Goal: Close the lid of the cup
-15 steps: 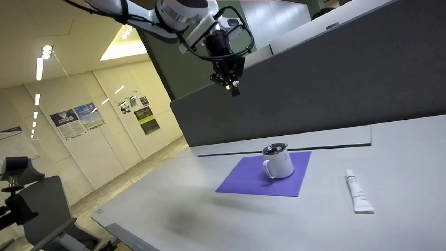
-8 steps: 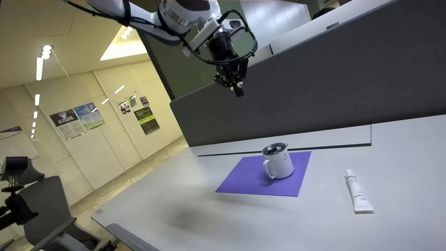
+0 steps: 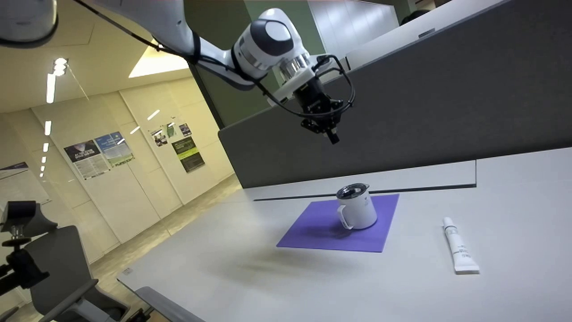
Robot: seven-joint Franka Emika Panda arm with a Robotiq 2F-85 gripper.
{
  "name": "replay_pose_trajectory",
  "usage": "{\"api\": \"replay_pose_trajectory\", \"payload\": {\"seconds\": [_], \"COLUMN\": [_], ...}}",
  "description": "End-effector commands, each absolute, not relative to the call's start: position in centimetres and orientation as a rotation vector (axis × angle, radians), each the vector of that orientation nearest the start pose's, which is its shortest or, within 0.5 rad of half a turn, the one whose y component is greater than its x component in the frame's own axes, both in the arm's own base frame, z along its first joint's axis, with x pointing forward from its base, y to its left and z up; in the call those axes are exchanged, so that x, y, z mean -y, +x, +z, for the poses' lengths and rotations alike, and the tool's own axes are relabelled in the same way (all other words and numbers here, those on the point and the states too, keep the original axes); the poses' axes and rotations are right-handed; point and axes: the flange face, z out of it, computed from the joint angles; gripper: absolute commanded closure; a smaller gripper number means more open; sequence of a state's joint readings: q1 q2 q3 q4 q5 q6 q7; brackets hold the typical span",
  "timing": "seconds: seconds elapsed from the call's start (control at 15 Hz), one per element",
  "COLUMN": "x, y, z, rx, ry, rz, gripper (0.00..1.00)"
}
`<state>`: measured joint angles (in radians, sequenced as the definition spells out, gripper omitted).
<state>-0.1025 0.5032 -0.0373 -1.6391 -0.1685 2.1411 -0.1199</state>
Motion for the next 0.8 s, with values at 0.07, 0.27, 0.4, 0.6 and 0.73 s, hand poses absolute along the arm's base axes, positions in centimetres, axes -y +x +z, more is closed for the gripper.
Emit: {"api": "replay_pose_trajectory", "payload": {"seconds": [0.07, 0.27, 0.4, 0.6, 0.73], "x": [10.0, 10.0, 10.1, 9.8, 9.8], "y": [69.0, 69.2, 69.1, 68.4, 68.4], "z": [29.3, 27.3, 26.1, 25.3, 24.9], "rx": [0.160, 0.178, 0.186, 0.189, 0.192], "ry": [-3.274, -3.267, -3.263, -3.268, -3.266], "rz": [0.066, 0.108, 0.142, 0.170, 0.181], "gripper": [1.00, 1.00, 1.00, 1.00, 1.00]}}
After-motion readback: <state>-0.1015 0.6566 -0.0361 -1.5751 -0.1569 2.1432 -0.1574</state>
